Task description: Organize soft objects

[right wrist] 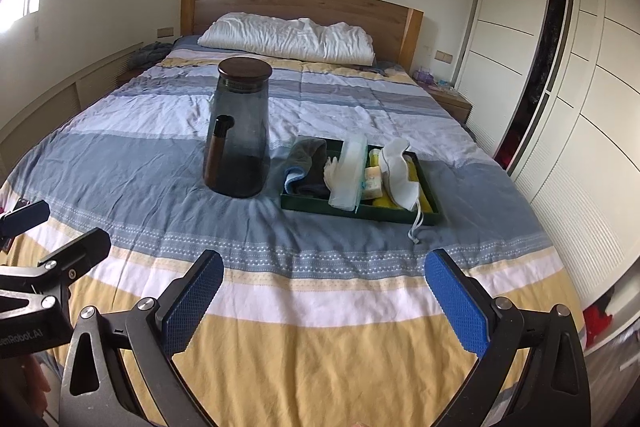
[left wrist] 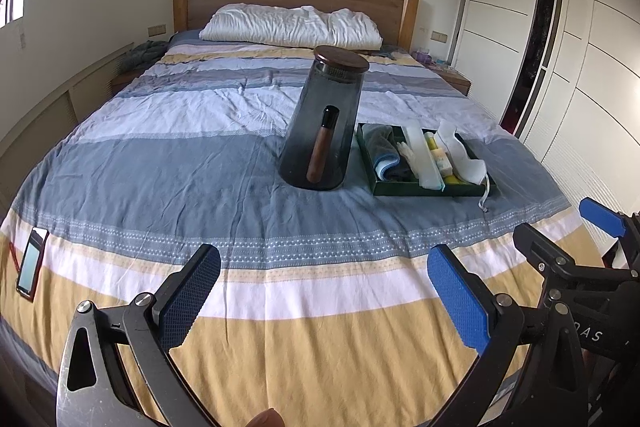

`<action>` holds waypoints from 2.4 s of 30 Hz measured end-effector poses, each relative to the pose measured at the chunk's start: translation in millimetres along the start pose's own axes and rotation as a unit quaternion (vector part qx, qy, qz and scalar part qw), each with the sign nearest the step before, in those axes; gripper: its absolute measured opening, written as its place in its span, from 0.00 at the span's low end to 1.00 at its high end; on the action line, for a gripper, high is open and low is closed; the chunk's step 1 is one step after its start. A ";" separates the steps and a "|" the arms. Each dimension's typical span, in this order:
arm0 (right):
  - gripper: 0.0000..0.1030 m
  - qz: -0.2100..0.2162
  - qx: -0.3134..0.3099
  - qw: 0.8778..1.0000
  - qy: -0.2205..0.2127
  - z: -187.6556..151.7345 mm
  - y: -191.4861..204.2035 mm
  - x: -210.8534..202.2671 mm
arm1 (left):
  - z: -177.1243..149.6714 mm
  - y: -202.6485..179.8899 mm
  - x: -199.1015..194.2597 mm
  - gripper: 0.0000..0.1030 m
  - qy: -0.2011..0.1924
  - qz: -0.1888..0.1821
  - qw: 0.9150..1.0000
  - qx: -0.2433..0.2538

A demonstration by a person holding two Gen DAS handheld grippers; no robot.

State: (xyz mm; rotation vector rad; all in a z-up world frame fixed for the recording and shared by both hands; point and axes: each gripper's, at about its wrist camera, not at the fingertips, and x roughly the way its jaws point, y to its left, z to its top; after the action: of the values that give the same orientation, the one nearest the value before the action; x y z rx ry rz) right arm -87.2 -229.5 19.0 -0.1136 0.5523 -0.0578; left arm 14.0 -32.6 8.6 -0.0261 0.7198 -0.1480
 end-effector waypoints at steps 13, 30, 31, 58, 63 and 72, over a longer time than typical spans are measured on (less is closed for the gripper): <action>1.00 0.007 -0.002 1.000 0.007 -0.4 2.9 10.6 | -4.2 5.5 5.9 0.99 0.002 0.009 1.000 -0.007; 1.00 0.012 -0.008 1.000 0.017 -3.8 11.7 21.7 | -8.8 10.7 7.2 0.98 0.001 0.009 1.000 -0.015; 1.00 0.013 -0.009 1.000 0.017 -3.4 11.8 21.8 | -8.7 11.2 6.1 0.99 -0.001 0.010 1.000 -0.015; 1.00 0.017 -0.008 1.000 0.003 -5.2 14.7 9.3 | -7.4 16.4 -10.7 0.99 -0.029 0.025 0.999 -0.020; 1.00 0.016 -0.009 1.000 0.003 -5.2 14.4 9.0 | -8.2 16.8 -9.9 0.99 -0.026 0.026 0.999 -0.022; 1.00 0.019 -0.002 1.000 0.002 -4.5 13.1 7.4 | -10.2 14.4 -7.4 0.99 -0.020 0.026 0.999 -0.021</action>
State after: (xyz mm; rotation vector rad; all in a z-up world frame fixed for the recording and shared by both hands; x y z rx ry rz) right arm -83.0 -217.5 9.7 -0.1065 0.5574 -0.0209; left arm 3.6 -17.1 4.8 -0.0506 0.6830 -0.0829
